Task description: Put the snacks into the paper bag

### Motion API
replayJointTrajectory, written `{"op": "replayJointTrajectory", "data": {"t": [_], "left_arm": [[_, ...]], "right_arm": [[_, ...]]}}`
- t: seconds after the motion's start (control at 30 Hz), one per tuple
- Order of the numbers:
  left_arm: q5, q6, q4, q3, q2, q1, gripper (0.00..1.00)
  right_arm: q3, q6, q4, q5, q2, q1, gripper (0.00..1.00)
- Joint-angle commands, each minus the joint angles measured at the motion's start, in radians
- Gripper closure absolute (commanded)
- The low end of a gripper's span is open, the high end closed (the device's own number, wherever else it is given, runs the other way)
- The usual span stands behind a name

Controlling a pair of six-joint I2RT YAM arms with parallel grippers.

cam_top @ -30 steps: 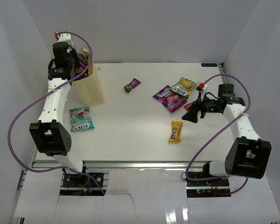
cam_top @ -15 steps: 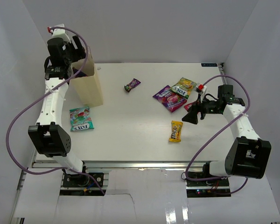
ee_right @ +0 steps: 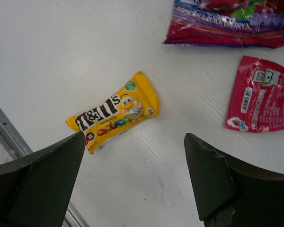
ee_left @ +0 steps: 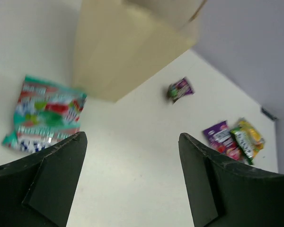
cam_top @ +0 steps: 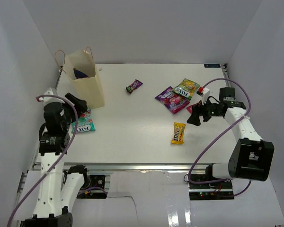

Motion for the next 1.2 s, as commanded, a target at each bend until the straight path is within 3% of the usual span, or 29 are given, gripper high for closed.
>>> {"op": "replayJointTrajectory", "data": {"t": [0.0,0.17,0.4,0.57,0.7,1.0,1.13,1.17], "left_arm": [[-0.022,-0.147,-0.156,-0.192,0.088,0.005,0.12],[-0.028,-0.072,-0.061,-0.267,0.291,0.005,0.11],[-0.083,0.054,0.046,-0.201,0.555,-0.003,0.11],[-0.131,0.103,0.115,-0.169,0.656,-0.021,0.14],[-0.152,0.156,0.178,-0.154,0.718,-0.064,0.25],[-0.35,0.222,0.215,-0.151,0.814,-0.113,0.3],[-0.369,0.221,0.215,-0.184,0.814,-0.118,0.39],[-0.364,0.222,0.212,-0.189,0.815,-0.118,0.49]], "right_arm": [[-0.034,0.143,0.172,0.211,-0.025,0.029,0.1],[-0.081,0.244,0.293,0.303,-0.031,0.047,0.1],[-0.097,0.249,0.322,0.268,-0.008,0.06,0.1],[-0.097,0.212,0.298,0.23,-0.001,0.061,0.1],[-0.097,0.152,0.258,0.179,0.01,0.061,0.1],[-0.11,0.08,0.204,0.078,0.015,0.061,0.1],[-0.109,0.068,0.195,0.061,0.016,0.061,0.1],[-0.107,0.065,0.193,0.058,0.016,0.061,0.1]]}}
